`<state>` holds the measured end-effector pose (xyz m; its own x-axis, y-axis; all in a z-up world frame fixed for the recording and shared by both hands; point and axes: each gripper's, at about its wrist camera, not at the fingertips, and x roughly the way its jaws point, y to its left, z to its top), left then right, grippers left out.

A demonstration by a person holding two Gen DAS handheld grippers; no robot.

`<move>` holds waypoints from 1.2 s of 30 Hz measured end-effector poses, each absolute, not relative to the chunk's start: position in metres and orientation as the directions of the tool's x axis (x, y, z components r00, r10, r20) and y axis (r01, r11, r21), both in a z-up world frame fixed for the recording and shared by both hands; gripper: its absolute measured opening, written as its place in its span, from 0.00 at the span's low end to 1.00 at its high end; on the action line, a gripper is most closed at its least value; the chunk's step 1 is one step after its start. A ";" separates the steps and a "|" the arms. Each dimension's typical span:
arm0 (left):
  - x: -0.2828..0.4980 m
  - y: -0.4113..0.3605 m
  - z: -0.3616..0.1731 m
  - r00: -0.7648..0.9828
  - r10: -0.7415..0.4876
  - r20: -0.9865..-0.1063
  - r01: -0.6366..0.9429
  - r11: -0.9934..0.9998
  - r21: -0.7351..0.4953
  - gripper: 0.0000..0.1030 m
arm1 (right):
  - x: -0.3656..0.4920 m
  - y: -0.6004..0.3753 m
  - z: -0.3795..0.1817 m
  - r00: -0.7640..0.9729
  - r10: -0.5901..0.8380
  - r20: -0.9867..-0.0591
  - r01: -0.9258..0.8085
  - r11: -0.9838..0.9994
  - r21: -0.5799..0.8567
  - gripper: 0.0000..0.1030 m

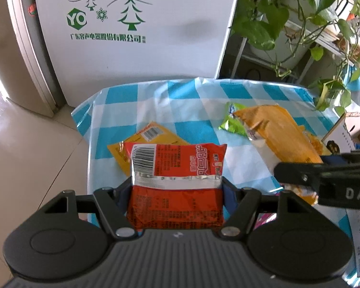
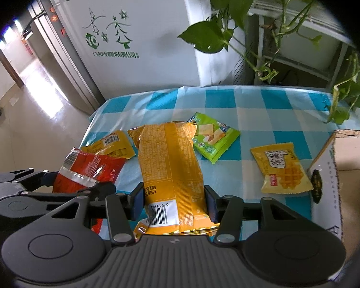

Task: Organize snacks
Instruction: 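Carry the red packet with the left tool while the right tool carries the yellow bag to the box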

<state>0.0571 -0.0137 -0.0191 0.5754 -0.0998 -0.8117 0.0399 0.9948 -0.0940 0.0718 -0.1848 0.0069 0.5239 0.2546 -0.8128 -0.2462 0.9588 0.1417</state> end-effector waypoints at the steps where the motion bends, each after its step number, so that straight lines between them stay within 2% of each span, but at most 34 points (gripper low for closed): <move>1: 0.057 -0.015 -0.018 0.580 -0.097 -0.809 0.038 0.995 -0.092 0.69 | 0.070 -0.187 0.009 0.528 0.251 -0.811 -0.240 0.960 0.142 0.55; 12: 0.053 -0.029 -0.003 0.628 -0.097 -0.772 0.043 0.995 -0.090 0.69 | 0.041 -0.206 0.028 0.585 0.166 -0.794 -0.137 0.985 0.106 0.55; 27: 0.050 -0.048 0.002 0.646 -0.097 -0.757 0.039 0.995 -0.094 0.69 | 0.039 -0.220 0.035 0.607 0.155 -0.779 -0.123 0.987 0.101 0.55; 36: 0.044 -0.068 0.017 0.693 -0.132 -0.709 0.080 0.991 -0.106 0.69 | 0.030 -0.240 0.050 0.646 0.145 -0.749 -0.097 0.989 0.109 0.55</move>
